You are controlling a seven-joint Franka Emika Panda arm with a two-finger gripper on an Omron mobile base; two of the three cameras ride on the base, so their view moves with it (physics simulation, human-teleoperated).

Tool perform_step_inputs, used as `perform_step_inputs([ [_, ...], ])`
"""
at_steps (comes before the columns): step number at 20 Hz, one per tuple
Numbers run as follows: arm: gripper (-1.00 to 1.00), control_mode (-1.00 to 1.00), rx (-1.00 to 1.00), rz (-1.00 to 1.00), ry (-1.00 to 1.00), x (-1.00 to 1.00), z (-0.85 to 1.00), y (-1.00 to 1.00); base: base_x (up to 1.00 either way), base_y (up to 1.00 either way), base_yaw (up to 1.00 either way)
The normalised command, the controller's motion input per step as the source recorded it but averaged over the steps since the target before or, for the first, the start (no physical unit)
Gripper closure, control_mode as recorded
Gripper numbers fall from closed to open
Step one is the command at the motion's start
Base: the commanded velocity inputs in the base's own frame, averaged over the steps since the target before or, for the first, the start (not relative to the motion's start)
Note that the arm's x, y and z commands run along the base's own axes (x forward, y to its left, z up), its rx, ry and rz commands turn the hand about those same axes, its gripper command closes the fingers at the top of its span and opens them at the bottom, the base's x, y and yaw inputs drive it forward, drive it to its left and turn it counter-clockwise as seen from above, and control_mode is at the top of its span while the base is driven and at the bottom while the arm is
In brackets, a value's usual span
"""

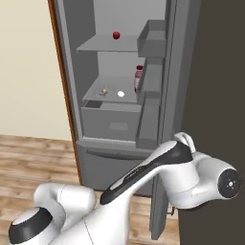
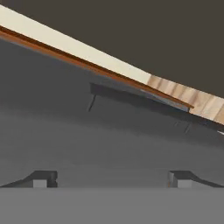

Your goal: Place the tupperware on the second highest shelf of the fridge. Make space for the tupperware among the existing items by rearranging them on the shelves if needed. Close the fridge door when finished.

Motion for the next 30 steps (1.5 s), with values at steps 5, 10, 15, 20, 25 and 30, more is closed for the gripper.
perform_step_inputs([
  [5,-1.00,-1.00,0.25,-0.07,0.00,0.57,-0.11,-0.57,0.00,0.00,0.00],
  [10,-1.00,-1.00,0.18,0.00,0.00,0.44,-0.19,-0.06,0.00,0.00,0.00],
  [15,-1.00,-1.00,0.12,0.00,0.00,0.37,-0.31,0.20,0.00,0.00,0.00],
  [20,-1.00,-1.00,0.08,0.00,0.00,0.37,-0.19,0.50,0.00,0.00,0.00],
  [25,-1.00,-1.00,0.04,0.02,0.00,0.10,-0.07,0.74,0.00,0.00,0.00],
  [30,-1.00,-1.00,0.01,0.02,-0.01,0.05,0.00,0.91,0.00,0.00,0.00],
])
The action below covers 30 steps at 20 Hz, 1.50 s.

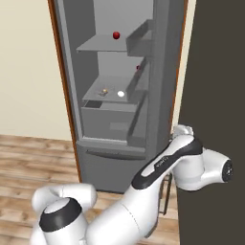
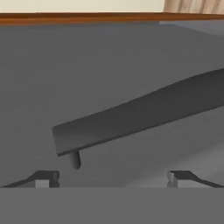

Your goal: Place the tupperware on the second highest shelf of the fridge. Make space for the tupperware among the existing items by rearranging them on the shelves if needed. Close the fridge door when finished.

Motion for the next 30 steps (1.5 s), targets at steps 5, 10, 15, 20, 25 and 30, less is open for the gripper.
perform_step_inputs([
  [5,-1.00,-1.00,0.00,0.00,-0.01,0.28,0.00,1.00,0.00,0.00,0.00],
  [10,-1.00,-1.00,0.00,0.00,-0.01,0.33,0.00,1.00,0.00,0.00,0.00],
  [15,-1.00,-1.00,0.00,0.00,-0.03,0.25,0.00,1.00,0.00,0.00,0.00],
  [20,-1.00,-1.00,0.00,0.00,0.00,0.12,0.17,1.00,0.00,0.00,0.00],
  [25,-1.00,-1.00,0.00,0.00,0.00,0.05,0.74,1.00,0.00,0.00,0.00],
  [30,-1.00,-1.00,0.00,0.00,-0.01,0.20,0.91,0.88,0.00,0.00,0.00],
])
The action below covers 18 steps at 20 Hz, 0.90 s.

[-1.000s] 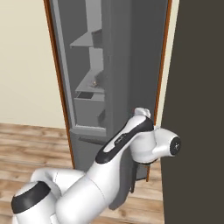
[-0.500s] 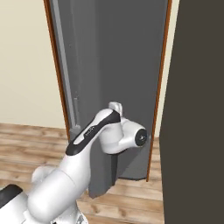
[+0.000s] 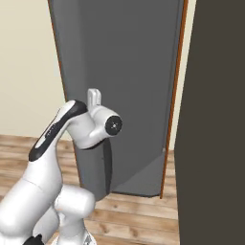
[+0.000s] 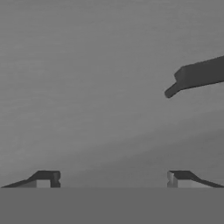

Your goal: Place the tupperware on the second highest shelf of the fridge. Make space for the tupperware among the existing items by rearranging them on the shelves if needed. Close the fridge door when finished.

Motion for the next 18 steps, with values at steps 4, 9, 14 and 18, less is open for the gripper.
perform_step_inputs([
  [4,-1.00,-1.00,0.00,-0.02,0.00,0.58,0.67,0.58,0.00,0.00,0.00],
  [9,-1.00,-1.00,0.04,-0.01,0.02,0.94,0.45,0.21,0.00,0.00,0.00],
  [14,-1.00,-1.00,0.09,0.00,0.03,1.00,0.45,0.00,0.00,0.00,0.00],
  [18,-1.00,-1.00,0.05,-0.01,0.00,0.90,0.54,0.00,0.00,0.00,0.00],
])
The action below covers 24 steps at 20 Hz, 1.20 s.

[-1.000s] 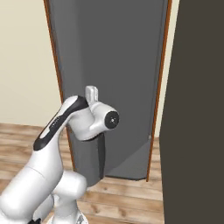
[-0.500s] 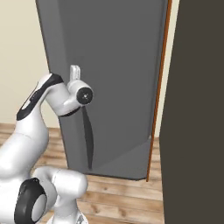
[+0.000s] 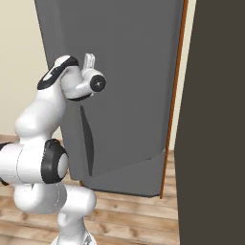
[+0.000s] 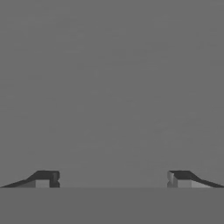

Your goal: Place the tupperware on the second highest shelf of the fridge. Make space for the tupperware among the existing items by rearranging them on the shelves if needed. Close the fridge door when finished.

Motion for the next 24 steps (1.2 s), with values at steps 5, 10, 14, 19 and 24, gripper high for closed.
perform_step_inputs([
  [5,-1.00,-1.00,0.00,-0.07,0.01,0.73,0.18,0.00,0.00,0.00,0.00],
  [10,-1.00,-1.00,-0.01,-0.12,0.03,0.75,-0.01,0.00,0.00,0.00,0.00],
  [14,-1.00,-1.00,-0.12,-0.17,0.06,0.82,-0.32,0.04,0.00,0.00,0.00],
  [19,-1.00,-1.00,-0.12,-0.15,0.05,0.88,-0.34,0.17,0.00,0.00,0.00],
  [24,-1.00,-1.00,-0.05,-0.10,0.00,0.81,-0.09,0.21,0.00,0.00,0.00],
])
